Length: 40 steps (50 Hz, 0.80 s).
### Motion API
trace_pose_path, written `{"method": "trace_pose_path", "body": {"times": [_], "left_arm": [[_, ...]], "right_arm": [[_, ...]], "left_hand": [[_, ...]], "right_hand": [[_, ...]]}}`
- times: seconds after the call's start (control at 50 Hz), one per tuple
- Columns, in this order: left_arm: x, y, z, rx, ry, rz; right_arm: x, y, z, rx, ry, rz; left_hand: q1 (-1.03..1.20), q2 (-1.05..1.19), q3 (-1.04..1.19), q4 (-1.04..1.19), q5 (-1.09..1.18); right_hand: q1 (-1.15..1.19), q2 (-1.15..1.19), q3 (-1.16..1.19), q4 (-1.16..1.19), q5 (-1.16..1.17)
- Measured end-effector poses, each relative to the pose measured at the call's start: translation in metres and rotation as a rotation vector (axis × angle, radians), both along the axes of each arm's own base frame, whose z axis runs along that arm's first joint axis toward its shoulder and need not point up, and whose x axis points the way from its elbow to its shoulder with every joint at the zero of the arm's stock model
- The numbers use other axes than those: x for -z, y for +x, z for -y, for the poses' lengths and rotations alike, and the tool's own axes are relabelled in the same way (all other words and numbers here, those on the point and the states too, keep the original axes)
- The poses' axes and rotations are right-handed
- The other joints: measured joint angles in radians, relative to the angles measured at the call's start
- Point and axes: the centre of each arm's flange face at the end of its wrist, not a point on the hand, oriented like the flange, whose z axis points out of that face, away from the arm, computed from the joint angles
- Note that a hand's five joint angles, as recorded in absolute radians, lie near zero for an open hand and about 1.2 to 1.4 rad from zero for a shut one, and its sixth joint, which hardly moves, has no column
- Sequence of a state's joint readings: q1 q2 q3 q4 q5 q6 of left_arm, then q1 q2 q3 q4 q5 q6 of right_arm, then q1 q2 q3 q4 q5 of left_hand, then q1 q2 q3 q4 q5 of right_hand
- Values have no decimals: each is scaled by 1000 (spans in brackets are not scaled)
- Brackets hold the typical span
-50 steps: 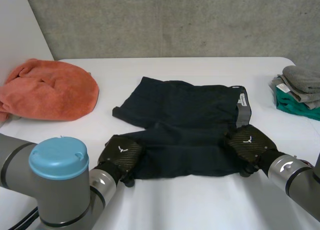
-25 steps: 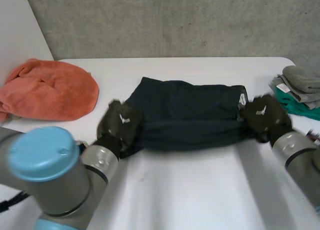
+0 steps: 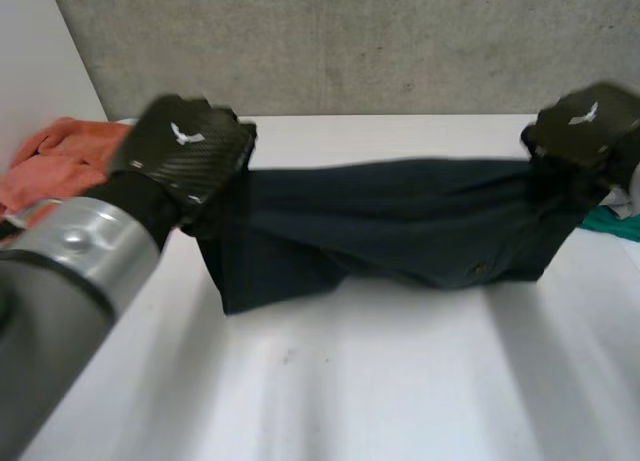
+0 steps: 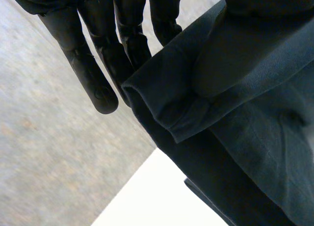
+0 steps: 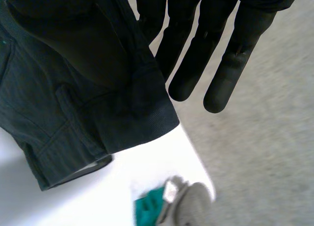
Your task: Fold the laundry.
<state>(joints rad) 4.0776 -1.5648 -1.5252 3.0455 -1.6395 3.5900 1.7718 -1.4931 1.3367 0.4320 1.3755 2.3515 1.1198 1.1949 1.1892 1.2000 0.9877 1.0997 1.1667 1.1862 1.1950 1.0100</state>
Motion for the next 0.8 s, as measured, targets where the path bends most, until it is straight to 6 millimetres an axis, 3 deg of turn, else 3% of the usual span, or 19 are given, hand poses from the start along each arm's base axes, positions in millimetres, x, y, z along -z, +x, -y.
{"method": "trace_pose_path", "body": {"times": [0.08,0.14,0.2,0.3,0.36,0.4,0.46,0.52,0.6,0.64,0.7,0.8], "left_arm": [[25,-12,22,-6,58,46],[52,-29,50,-16,102,83],[69,-41,74,-24,113,95],[82,-66,129,-32,12,70],[71,-75,152,-34,-99,28],[44,-82,174,-44,-272,-54],[0,-84,192,-68,-506,-185],[-49,-76,197,-90,-715,-327],[-86,-61,196,-97,-824,-437],[-89,-57,196,-95,-819,-451],[-83,-52,198,-91,-762,-444],[-44,-50,203,-85,-612,-370]], "right_arm": [[28,3,14,1,91,-19],[56,7,29,7,169,-34],[70,9,42,16,192,-35],[89,18,89,65,106,17],[80,25,110,90,0,66],[58,34,130,115,-149,148],[12,46,147,134,-376,306],[-43,51,151,128,-594,481],[-92,50,145,103,-767,621],[-98,51,144,95,-787,641],[-92,58,147,82,-761,642],[-52,71,155,74,-616,581]], "left_hand": [[0,1,0,0,0],[4,2,0,0,1],[4,2,0,0,7],[4,2,0,0,9],[4,2,0,0,9],[4,3,1,0,9],[4,3,1,0,9],[4,3,1,0,9],[4,3,1,0,9],[4,3,1,0,9],[4,3,1,0,9],[8,3,1,0,14]], "right_hand": [[0,0,0,0,4],[0,0,0,0,6],[0,0,0,0,7],[0,0,0,1,7],[0,0,2,2,7],[0,0,3,3,7],[0,0,3,3,8],[0,0,3,3,8],[0,0,3,3,7],[0,0,3,3,7],[0,0,3,3,8],[0,0,3,3,8]]}}
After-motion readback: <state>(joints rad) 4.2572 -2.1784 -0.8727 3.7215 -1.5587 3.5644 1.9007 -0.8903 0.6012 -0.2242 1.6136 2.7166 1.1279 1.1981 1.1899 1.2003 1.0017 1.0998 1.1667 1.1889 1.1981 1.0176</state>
